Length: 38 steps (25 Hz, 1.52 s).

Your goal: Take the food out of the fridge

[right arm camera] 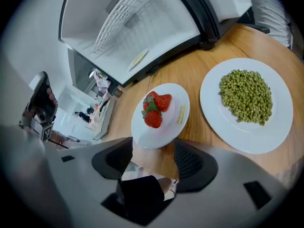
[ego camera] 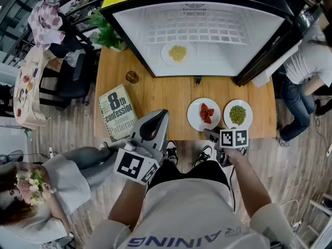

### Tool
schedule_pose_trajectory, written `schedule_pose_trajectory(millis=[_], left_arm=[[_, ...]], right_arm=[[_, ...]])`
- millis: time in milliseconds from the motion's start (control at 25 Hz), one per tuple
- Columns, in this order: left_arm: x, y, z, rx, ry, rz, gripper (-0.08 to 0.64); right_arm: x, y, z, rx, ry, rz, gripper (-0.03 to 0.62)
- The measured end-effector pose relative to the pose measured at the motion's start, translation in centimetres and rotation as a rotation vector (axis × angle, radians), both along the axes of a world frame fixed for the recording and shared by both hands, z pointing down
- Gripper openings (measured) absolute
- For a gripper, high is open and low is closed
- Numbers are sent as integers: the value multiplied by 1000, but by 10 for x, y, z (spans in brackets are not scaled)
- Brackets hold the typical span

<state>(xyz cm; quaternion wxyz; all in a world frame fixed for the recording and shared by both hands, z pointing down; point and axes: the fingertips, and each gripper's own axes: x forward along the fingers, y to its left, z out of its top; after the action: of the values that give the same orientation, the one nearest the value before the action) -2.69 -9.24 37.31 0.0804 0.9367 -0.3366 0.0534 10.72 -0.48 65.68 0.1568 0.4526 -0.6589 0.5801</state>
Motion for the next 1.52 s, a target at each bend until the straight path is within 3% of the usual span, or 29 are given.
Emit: schedule_pose_trajectory(millis=[160, 360, 440, 560, 600, 960, 1280, 1520], left_arm=[[3, 1, -1, 1, 8, 9, 8], [5, 1, -6, 10, 16, 21, 8], [6, 1, -8, 14, 19, 27, 8], [8, 1, -12, 20, 23, 36, 8], [9, 1, -14, 23, 25, 38, 8], [15, 0, -27, 35, 34, 53, 8], [13, -1, -44, 61, 49, 46, 8], [8, -1, -64, 103, 70, 39, 8]], right_arm=[[0, 7, 1, -30, 24, -25, 262], [9, 11, -18, -18, 3, 25, 261], [13, 4, -36, 53, -12, 45, 245], [26, -15, -73, 215, -6, 89, 61], [31, -22, -87, 269, 1, 99, 52], [43, -61, -201, 648, 161, 78, 29], [37, -77, -304, 928, 211, 99, 28], [32, -77, -361, 1067, 202, 121, 28]])
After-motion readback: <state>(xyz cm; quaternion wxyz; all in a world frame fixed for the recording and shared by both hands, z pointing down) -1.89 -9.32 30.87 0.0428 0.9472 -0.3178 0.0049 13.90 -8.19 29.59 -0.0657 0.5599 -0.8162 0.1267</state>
